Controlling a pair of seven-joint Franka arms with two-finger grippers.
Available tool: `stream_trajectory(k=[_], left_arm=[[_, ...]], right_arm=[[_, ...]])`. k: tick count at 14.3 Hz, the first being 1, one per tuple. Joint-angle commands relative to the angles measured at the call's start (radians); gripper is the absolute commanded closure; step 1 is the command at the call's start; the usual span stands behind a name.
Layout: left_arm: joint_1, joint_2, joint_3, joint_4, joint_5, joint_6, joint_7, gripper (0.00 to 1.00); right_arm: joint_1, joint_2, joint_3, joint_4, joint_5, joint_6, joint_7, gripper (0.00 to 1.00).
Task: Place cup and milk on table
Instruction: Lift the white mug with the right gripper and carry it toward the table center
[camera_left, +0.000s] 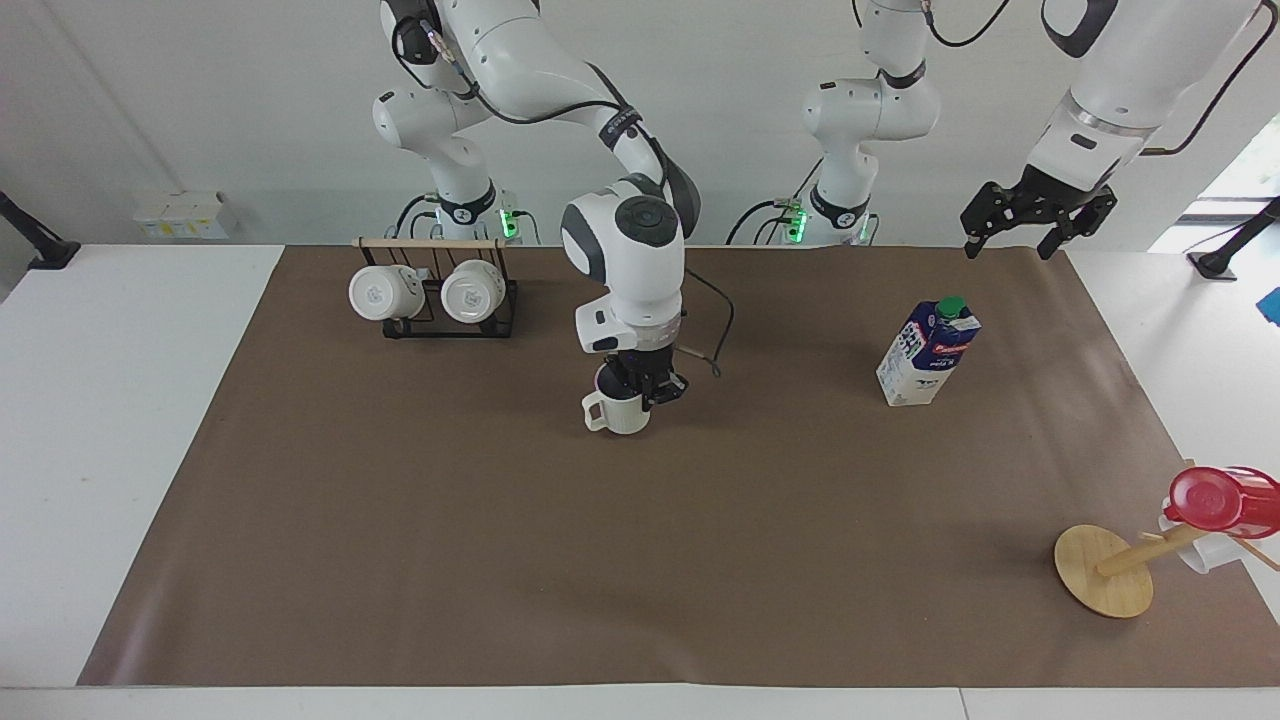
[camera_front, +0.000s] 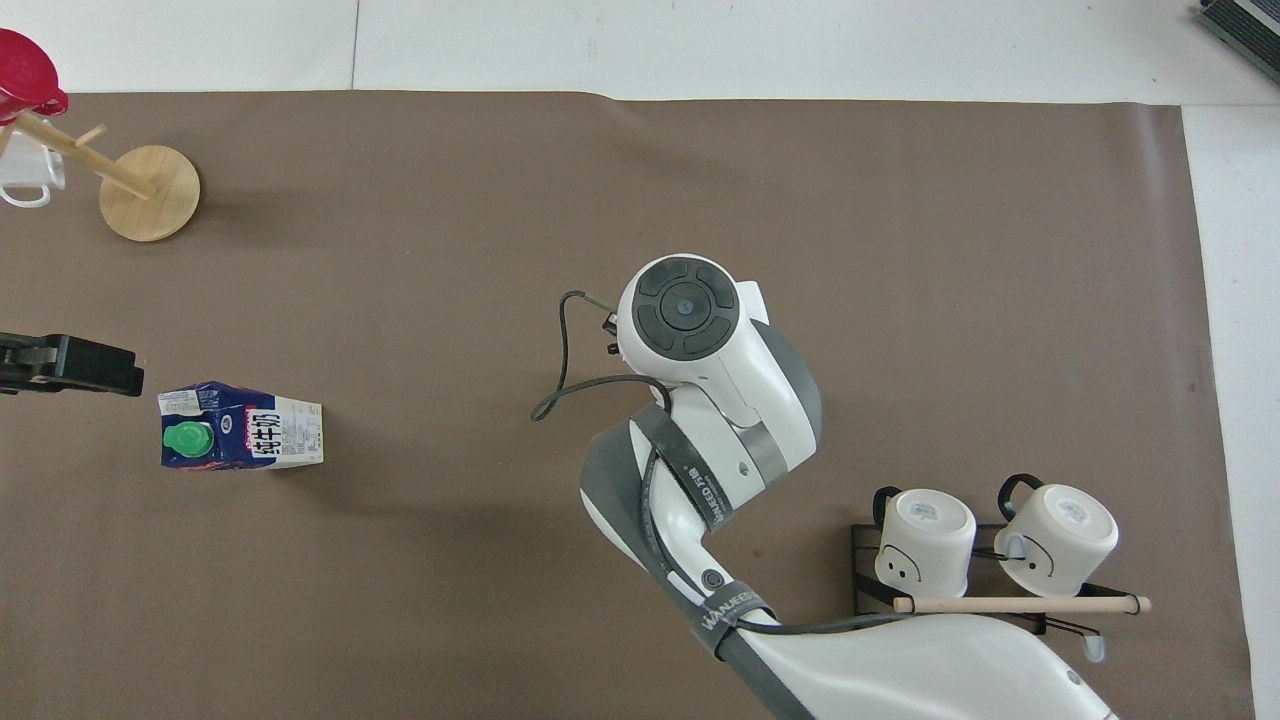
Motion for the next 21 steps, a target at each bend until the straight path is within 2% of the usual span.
stream_trajectory(k=[1, 8, 10, 14, 17, 21], left_arm=[[0.01, 0.002, -0.004, 0.021, -0.003, -0.021, 0.006, 0.0], [0.002, 0.002, -0.004, 0.024, -0.004, -0.018, 0.009, 0.0], [-0.002, 0.001, -0.004, 0.023, -0.004, -0.018, 0.012, 0.0], [0.007, -0.019, -0.004, -0.023, -0.006, 0.011, 0.01, 0.0], [0.008, -0.047, -0.004, -0.116, -0.006, 0.077, 0.017, 0.0], [0.016, -0.068, -0.004, -0.245, -0.006, 0.227, 0.018, 0.0]], right_arm=[[0.027, 0.025, 0.0, 0.021, -0.047, -0.008, 0.023, 1.0], [0.027, 0.025, 0.0, 0.016, -0.038, -0.007, -0.045, 1.0], [0.032, 0.025, 0.001, -0.001, -0.029, 0.033, -0.05, 1.0], [0.029, 0.027, 0.003, -0.005, -0.021, 0.041, -0.051, 1.0], [0.027, 0.027, 0.003, -0.027, 0.011, 0.082, -0.051, 1.0], [0.027, 0.024, 0.003, -0.036, 0.013, 0.092, -0.053, 0.99]])
